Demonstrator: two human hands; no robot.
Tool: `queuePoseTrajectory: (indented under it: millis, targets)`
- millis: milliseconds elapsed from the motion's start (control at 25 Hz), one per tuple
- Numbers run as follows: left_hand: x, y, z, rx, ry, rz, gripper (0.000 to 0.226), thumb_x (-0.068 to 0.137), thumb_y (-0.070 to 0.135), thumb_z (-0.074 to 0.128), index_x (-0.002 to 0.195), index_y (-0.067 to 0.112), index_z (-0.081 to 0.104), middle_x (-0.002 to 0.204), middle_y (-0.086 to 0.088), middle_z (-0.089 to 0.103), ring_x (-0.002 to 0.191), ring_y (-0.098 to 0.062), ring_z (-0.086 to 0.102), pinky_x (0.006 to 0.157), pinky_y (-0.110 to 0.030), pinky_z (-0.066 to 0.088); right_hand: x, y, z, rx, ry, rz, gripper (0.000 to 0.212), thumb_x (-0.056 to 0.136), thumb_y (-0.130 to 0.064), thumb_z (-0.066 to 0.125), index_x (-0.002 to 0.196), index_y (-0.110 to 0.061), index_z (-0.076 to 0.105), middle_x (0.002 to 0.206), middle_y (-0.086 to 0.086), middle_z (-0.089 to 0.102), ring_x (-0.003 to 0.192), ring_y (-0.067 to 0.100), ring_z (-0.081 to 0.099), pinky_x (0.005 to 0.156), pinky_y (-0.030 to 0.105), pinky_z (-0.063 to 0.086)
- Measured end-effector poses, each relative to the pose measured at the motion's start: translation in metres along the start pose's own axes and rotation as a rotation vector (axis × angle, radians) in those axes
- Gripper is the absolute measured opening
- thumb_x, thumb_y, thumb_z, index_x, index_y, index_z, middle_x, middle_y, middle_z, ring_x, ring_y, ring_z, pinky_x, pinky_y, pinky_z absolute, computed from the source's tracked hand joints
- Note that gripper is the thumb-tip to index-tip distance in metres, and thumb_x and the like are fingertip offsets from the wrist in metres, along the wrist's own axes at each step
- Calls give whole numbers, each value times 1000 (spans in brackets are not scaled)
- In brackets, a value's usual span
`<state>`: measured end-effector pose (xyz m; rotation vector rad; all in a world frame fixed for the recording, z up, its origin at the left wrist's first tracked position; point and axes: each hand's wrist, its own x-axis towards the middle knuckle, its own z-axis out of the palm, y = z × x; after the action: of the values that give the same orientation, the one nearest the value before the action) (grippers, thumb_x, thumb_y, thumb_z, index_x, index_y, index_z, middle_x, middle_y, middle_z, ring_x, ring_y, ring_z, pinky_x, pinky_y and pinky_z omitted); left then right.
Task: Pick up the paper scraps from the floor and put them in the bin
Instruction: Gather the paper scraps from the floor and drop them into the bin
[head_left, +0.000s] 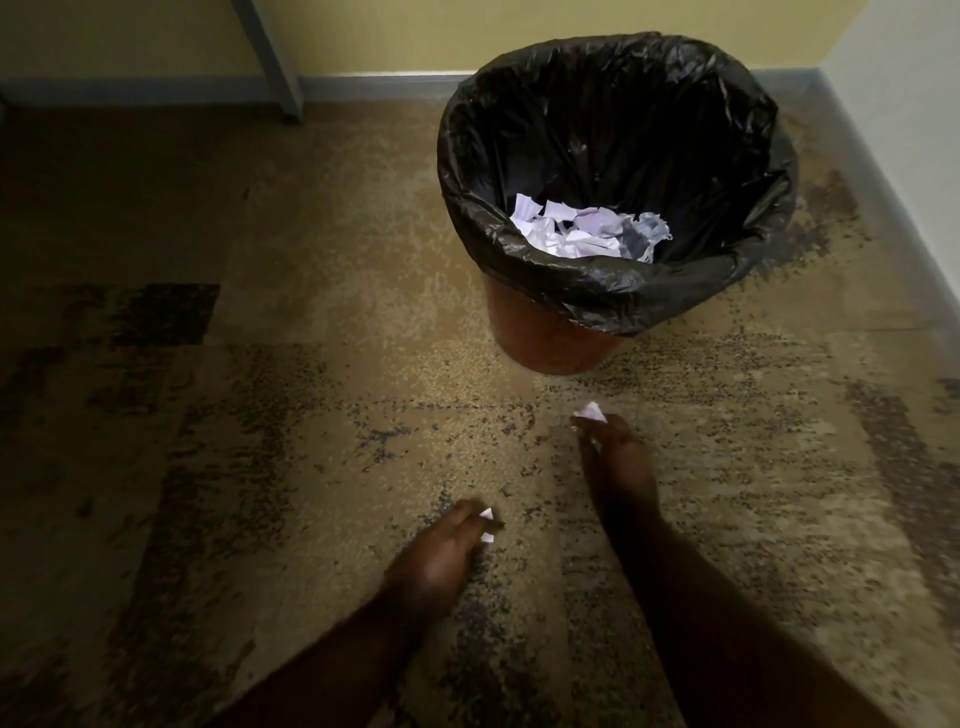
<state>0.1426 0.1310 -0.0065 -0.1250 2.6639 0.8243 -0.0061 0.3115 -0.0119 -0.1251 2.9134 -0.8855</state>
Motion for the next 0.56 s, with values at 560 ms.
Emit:
queuePoseTrajectory:
  millis: [560]
  targets:
    - [32,84,-214,-287,897,70,25,92,12,64,117,17,64,114,7,55,101,-2,53,79,2,42,24,-74,-184,405,691,-171,27,95,-15,63,121,-6,68,106,4,61,78,-21,56,65,-6,41]
